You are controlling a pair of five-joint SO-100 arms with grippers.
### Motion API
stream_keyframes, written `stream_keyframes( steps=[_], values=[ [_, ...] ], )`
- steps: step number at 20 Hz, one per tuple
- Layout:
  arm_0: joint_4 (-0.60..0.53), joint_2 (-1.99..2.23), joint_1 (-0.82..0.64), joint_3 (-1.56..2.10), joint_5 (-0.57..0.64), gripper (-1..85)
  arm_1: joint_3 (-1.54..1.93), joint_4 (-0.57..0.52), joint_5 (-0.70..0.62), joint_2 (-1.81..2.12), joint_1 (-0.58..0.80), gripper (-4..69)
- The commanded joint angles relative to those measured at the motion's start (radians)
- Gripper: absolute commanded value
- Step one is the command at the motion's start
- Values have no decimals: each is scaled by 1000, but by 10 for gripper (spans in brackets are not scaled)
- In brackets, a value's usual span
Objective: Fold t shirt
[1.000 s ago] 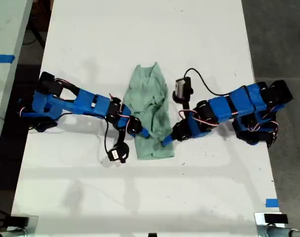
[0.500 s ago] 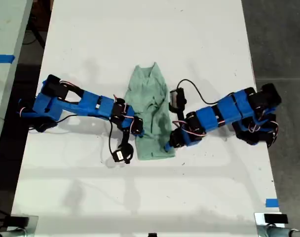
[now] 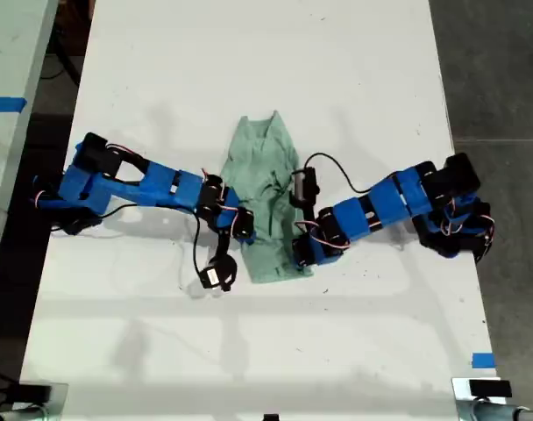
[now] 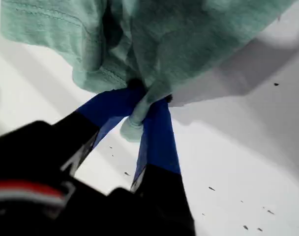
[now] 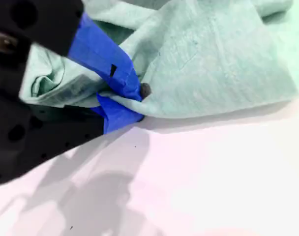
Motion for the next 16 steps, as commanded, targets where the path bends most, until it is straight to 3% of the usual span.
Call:
stream_keyframes(
  steps=[1, 4, 8, 11, 16],
  values=[
    [57, 41, 34, -69, -2, -2, -126, 114, -8, 37, -6, 17],
    [89, 110, 54, -140, 26, -2, -350, 253, -54, 44, -14, 17],
    [146, 253, 34, -141, 57, -2, -405, 311, -118, 141, 51, 17],
    [196, 347, -46, -141, 118, -2, -411, 302, -192, 224, 144, 17],
    [253, 416, -221, -127, 202, -2, -407, 193, -354, 288, 330, 20]
  ],
)
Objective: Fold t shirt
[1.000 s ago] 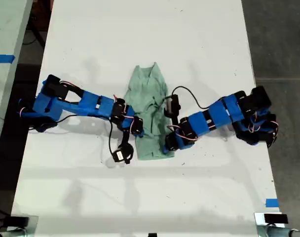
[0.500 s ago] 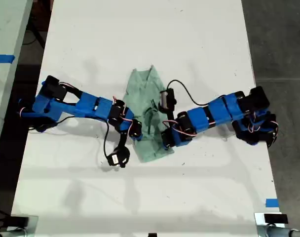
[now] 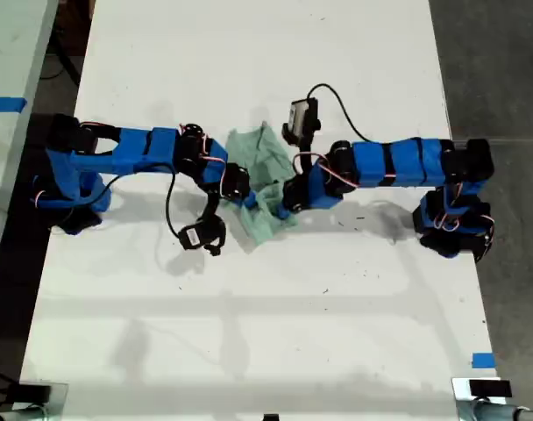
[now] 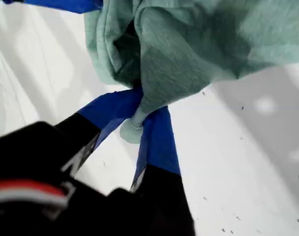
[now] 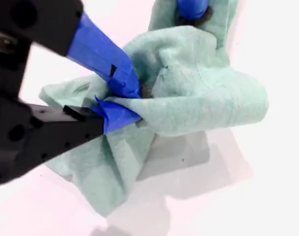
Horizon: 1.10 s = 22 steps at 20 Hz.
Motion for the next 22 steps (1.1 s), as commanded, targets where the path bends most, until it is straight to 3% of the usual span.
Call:
stream_keyframes(
  steps=[1, 6, 13, 19, 22],
  values=[
    [20, 87, -103, -46, 38, -2, -89, -94, -97, 80, 106, 20],
    [55, 86, -252, -21, 104, -2, -61, -253, -210, 55, 262, 20],
    [57, 94, -442, 101, 178, -2, 89, -557, -353, -25, 456, 20],
    [-25, -112, -557, 190, 265, -2, 86, -675, -469, -264, 603, 19],
    [-32, -155, -589, 176, 318, 1, 55, -658, -449, -357, 637, 49]
  ],
)
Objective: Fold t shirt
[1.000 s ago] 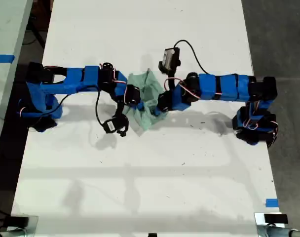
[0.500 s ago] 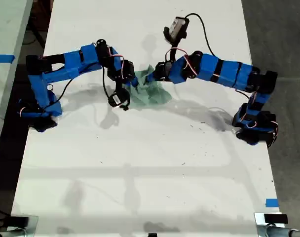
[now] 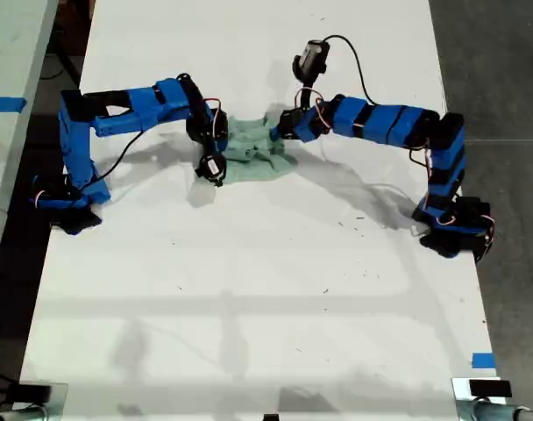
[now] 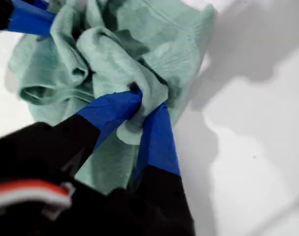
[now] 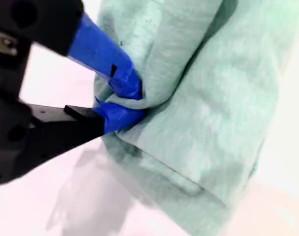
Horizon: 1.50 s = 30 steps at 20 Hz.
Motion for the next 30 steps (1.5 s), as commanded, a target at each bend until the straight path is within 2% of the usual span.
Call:
stream_keyframes(
  steps=[1, 3, 5, 8, 10, 13, 16, 18, 20, 22, 23, 25, 27, 28, 30],
  values=[
    [3, 5, -31, -20, 44, 196, -49, 37, 26, -6, 46, 178],
    [28, 43, -26, -18, 51, 240, -87, 141, 40, 0, 46, 282],
    [81, 123, -26, -15, 29, 238, -118, 256, 35, 58, 43, 315],
    [179, 318, -43, -12, -32, 214, -117, 416, 12, 238, 38, 340],
    [259, 479, -44, 9, -91, 164, -104, 571, 17, 371, 38, 344],
    [287, 816, -21, 204, -181, 112, 104, 704, 58, 650, 26, 343],
    [293, 1062, 35, 402, -233, 88, 356, 769, 110, 960, -37, 328],
    [287, 1206, 221, 534, -387, 50, 511, 827, 198, 1192, -152, 319],
    [265, 1335, 456, 673, -598, 16, 681, 839, 301, 1457, -296, 282],
    [198, 1486, 640, 836, -767, 1, 841, 856, 371, 1703, -403, 234],
    [133, 1555, 699, 940, -810, -1, 919, 868, 397, 1795, -440, 201],
    [-15, 1595, 733, 1127, -796, -1, 1103, 850, 430, 1959, -502, 151],
    [-143, 1638, 723, 1290, -736, -1, 1339, 790, 396, 2255, -548, 120],
    [-163, 1732, 710, 1362, -724, -1, 1437, 784, 397, 2362, -568, 86],
    [-123, 2026, 698, 1485, -713, -1, 1485, 793, 417, 2352, -614, 63]
  ],
)
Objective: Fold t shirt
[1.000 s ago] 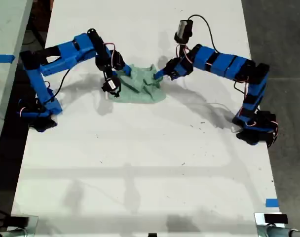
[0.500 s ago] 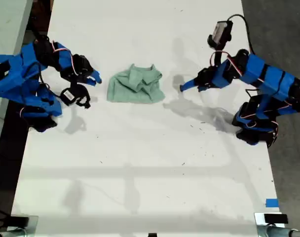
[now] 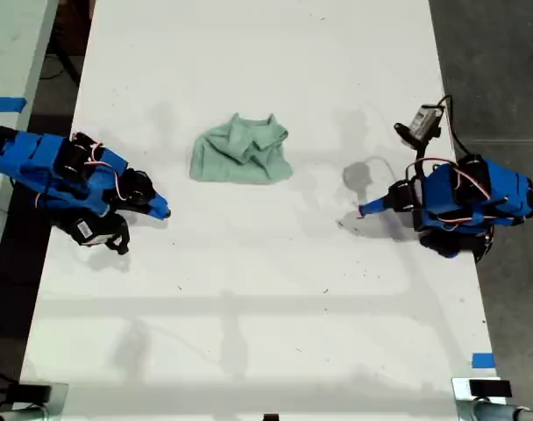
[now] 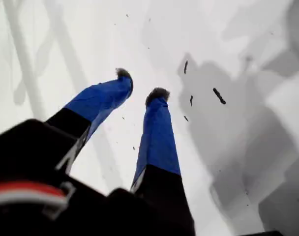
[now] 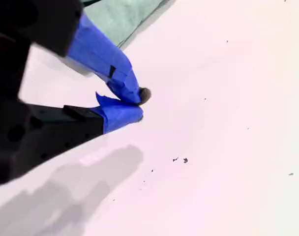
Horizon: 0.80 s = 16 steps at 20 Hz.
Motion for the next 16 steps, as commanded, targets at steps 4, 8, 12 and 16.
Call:
stream_keyframes(
  steps=[4, 8, 12, 16],
  values=[
    [32, 518, -18, 184, 92, -1, 213, -29, 112, 43, -38, 59],
    [-44, 526, -112, 284, 135, -1, 350, -141, -25, 28, -14, 35],
    [-54, 526, -405, 333, 259, -1, 373, -170, -89, 32, -8, 33],
    [-60, 526, -529, 341, 377, -1, 374, -172, -115, 32, -15, 34]
  ],
)
